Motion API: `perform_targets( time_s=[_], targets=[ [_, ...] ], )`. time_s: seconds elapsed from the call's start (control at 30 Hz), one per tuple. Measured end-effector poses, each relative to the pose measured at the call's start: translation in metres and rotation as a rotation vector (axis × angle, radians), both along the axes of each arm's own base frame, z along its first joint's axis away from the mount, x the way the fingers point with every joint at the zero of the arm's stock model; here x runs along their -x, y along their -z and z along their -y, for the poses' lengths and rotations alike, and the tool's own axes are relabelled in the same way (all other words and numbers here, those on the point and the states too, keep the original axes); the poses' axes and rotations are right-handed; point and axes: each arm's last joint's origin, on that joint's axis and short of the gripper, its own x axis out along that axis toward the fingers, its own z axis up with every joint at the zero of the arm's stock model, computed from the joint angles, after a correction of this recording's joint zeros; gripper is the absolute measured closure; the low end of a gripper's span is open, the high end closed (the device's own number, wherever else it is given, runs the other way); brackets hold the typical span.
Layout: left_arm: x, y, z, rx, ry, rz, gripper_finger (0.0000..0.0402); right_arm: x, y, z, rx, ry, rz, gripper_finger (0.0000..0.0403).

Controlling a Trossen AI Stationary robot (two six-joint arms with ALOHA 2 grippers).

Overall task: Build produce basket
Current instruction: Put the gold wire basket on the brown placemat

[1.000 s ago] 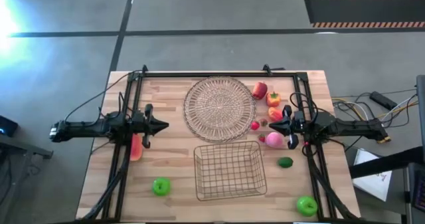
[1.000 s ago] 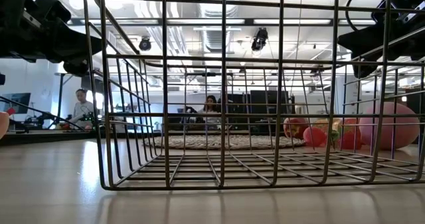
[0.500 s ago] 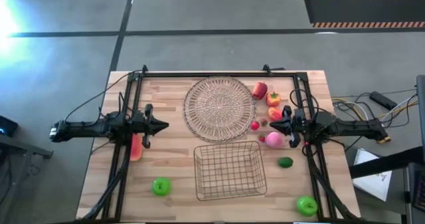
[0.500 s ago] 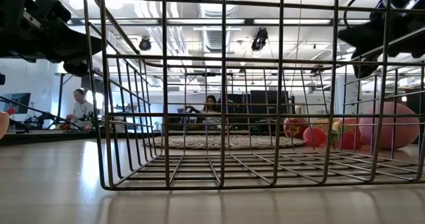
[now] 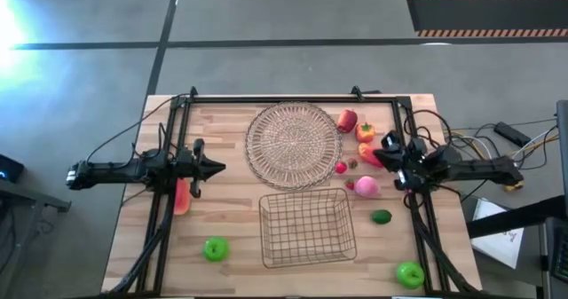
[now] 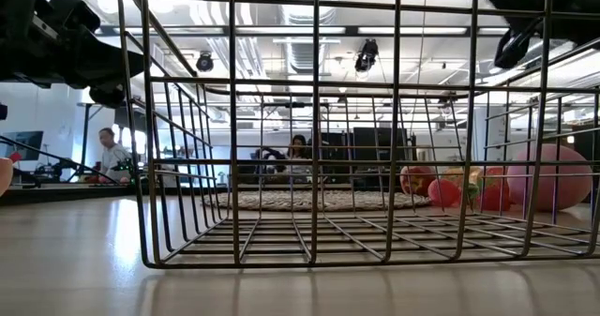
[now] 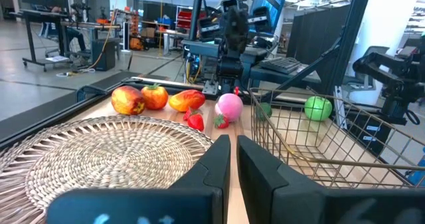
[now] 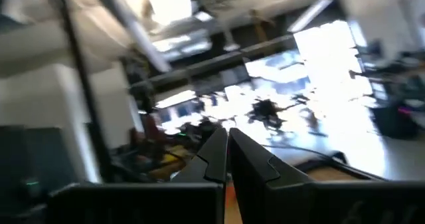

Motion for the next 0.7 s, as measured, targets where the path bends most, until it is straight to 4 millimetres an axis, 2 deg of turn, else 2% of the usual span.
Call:
perform_targets(
  time_s=[0.13,0.2,0.33,0.6,0.7],
  targets=[
    [0.000,0.000,0.000,0.000,0.000,0.000,0.0391,-0.012,0.006,0.002,0.037,0.086,-0.091,0.0394],
    [0.000,0.000,0.000,0.000,0.000,0.000,0.0391,-0.024,0.012,0.002,0.098,0.103,-0.203,0.0394],
    [0.000,0.000,0.000,0.000,0.000,0.000,0.0391,-0.051,0.011,0.001,0.156,0.101,-0.408,0.0394],
    [0.000,0.000,0.000,0.000,0.000,0.000,0.0391,-0.095,-0.012,-0.003,0.280,-0.021,-0.798,0.0390],
    [0.000,0.000,0.000,0.000,-0.001,0.000,0.0391,-0.110,-0.031,-0.007,0.334,-0.081,-0.829,0.0372]
  ],
)
